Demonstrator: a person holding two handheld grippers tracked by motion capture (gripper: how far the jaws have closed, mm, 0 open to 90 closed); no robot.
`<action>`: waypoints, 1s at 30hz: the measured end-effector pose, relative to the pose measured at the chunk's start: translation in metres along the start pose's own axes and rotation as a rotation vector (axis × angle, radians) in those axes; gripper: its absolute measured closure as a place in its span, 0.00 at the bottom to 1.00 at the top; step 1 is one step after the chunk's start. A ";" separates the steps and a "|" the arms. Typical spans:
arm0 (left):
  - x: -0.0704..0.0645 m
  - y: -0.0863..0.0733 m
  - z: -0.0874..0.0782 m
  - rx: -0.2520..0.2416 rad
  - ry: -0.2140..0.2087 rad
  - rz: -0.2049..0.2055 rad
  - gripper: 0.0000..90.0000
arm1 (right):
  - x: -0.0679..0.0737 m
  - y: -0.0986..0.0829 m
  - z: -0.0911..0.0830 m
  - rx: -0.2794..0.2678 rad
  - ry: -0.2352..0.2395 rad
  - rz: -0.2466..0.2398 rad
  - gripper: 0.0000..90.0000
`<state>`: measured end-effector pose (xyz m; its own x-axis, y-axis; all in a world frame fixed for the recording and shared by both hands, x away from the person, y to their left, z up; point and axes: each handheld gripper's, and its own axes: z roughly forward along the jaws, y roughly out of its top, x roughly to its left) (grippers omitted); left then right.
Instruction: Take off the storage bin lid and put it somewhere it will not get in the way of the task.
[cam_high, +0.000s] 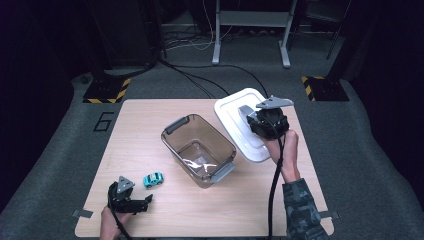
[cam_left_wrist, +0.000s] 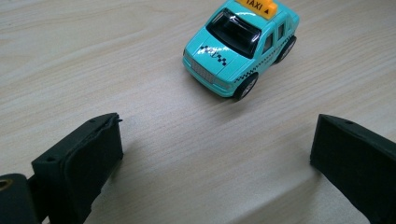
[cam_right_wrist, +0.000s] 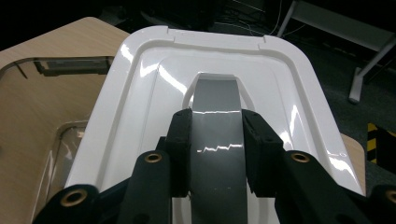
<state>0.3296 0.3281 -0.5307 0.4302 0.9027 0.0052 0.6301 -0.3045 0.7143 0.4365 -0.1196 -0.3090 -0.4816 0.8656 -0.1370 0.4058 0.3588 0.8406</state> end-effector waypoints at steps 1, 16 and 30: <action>0.000 0.000 0.000 0.000 0.000 0.000 0.02 | -0.003 -0.002 -0.001 0.000 -0.008 0.005 0.73; -0.001 0.000 0.000 -0.005 0.002 -0.008 0.02 | -0.040 -0.027 -0.001 0.031 -0.110 0.086 0.74; -0.001 0.000 0.000 -0.006 0.001 -0.008 0.02 | -0.067 -0.063 0.016 0.079 -0.196 0.182 0.74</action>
<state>0.3296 0.3274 -0.5311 0.4241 0.9056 0.0000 0.6298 -0.2950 0.7185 0.4555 -0.1947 -0.3606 -0.2388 0.9666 -0.0932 0.5349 0.2110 0.8182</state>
